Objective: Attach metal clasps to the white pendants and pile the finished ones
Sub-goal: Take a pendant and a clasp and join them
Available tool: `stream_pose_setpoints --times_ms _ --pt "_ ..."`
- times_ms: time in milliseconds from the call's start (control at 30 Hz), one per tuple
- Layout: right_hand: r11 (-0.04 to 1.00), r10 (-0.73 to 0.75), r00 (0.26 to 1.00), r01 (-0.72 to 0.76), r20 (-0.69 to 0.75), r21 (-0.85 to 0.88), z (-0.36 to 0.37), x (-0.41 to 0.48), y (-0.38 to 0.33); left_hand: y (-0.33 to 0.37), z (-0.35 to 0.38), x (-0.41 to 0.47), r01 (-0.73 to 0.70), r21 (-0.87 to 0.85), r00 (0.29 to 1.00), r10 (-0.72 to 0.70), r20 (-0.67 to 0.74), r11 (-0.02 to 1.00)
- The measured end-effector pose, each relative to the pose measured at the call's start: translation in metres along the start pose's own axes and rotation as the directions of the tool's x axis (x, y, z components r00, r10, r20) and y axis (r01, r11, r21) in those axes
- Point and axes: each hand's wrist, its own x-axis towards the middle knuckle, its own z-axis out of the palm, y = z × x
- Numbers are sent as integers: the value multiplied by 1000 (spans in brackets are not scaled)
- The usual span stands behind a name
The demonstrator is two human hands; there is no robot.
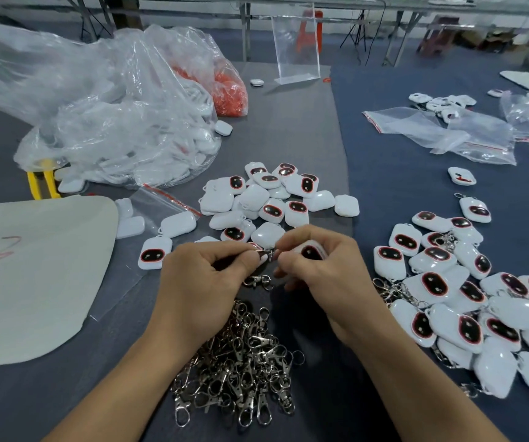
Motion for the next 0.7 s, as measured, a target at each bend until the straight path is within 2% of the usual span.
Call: stream_pose_setpoints --times_ms 67,133,267,367,500,533,633,700 --pt "999 28 998 -31 55 42 1 -1 0 -1 -1 2 6 -65 1000 -6 -6 998" --pt "1000 22 997 -23 71 8 2 -2 -1 -1 -1 3 -1 -88 1000 1 1 996" --pt "999 44 998 -45 35 27 5 -3 -2 0 0 0 24 -148 998 -16 52 989" --pt "999 42 999 -42 -17 9 4 -4 -4 3 1 -2 12 -127 1000 -10 20 992" --pt "949 -187 966 131 -180 -285 2 -5 -1 6 2 -5 17 -48 999 -18 -35 999" --pt "943 -215 957 152 -194 -296 3 -5 0 7 2 -6 20 -9 999 -20 -38 1000" --pt "990 -117 981 102 -157 -98 5 -4 1 8 4 -9 -7 164 998 17 -60 986" --pt "995 -97 987 93 -127 -32 4 -3 1 7 5 -9 -58 150 995 70 -77 987"
